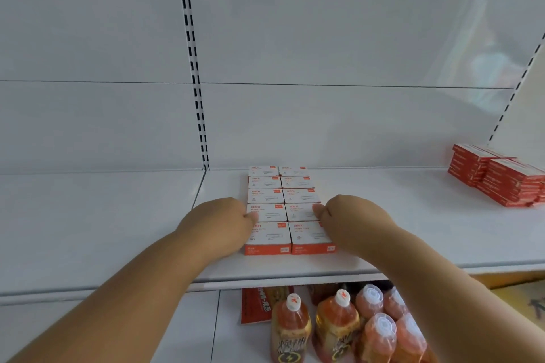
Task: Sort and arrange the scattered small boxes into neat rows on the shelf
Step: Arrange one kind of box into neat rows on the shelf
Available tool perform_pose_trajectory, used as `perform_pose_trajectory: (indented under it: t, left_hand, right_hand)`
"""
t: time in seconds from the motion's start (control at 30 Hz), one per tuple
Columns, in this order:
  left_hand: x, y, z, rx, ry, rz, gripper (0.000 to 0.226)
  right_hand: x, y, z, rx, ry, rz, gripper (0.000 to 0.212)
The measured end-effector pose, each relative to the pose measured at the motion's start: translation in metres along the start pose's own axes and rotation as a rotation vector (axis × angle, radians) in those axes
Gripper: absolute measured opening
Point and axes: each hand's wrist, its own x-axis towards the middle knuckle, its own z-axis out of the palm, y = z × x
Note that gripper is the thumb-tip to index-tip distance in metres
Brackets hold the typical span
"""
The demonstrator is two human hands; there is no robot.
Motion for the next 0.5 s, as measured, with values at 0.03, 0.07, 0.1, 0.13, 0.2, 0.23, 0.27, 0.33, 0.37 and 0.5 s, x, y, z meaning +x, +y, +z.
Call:
perform_pose_trajectory:
  t: [0.03, 0.07, 0.1, 0.13, 0.2, 0.23, 0.27, 0.33, 0.37, 0.5]
  left_hand:
    - [-0.002, 0.001, 0.0, -0.003, 0.004, -0.006, 0.039]
    - [-0.004, 0.002, -0.001, -0.009, 0.016, -0.011, 0.039]
    - [-0.007, 0.003, -0.002, -0.008, 0.048, -0.014, 0.039]
    - [-0.011, 0.003, -0.003, 0.015, 0.118, -0.013, 0.038]
    - [-0.021, 0.005, -0.002, 0.077, 0.345, 0.04, 0.031]
    - [-0.026, 0.006, -0.001, 0.07, 0.447, 0.128, 0.025]
    - [-0.03, 0.007, 0.002, 0.04, 0.486, 0.245, 0.02]
    - [-0.034, 0.01, 0.008, -0.012, 0.429, 0.433, 0.029]
    - [-0.033, 0.01, 0.011, -0.024, 0.38, 0.478, 0.033]
    - [-0.025, 0.009, 0.018, -0.065, 0.355, 0.486, 0.031]
  right_hand:
    - [0.001, -0.001, 0.001, 0.012, -0.001, 0.005, 0.051]
    - [0.0, -0.001, 0.0, 0.023, -0.001, 0.007, 0.05]
    - [-0.001, -0.001, -0.002, 0.028, 0.011, 0.006, 0.05]
    - [-0.004, 0.0, -0.004, 0.025, 0.04, 0.003, 0.05]
    - [-0.012, 0.004, -0.009, 0.025, 0.191, -0.078, 0.046]
    - [-0.016, 0.008, -0.01, 0.04, 0.278, -0.177, 0.043]
    - [-0.02, 0.01, -0.01, 0.059, 0.326, -0.302, 0.044]
    - [-0.025, 0.013, -0.007, 0.095, 0.303, -0.543, 0.061]
    - [-0.025, 0.013, -0.004, 0.125, 0.265, -0.613, 0.065]
    - [-0.021, 0.015, 0.004, 0.242, 0.259, -0.673, 0.044]
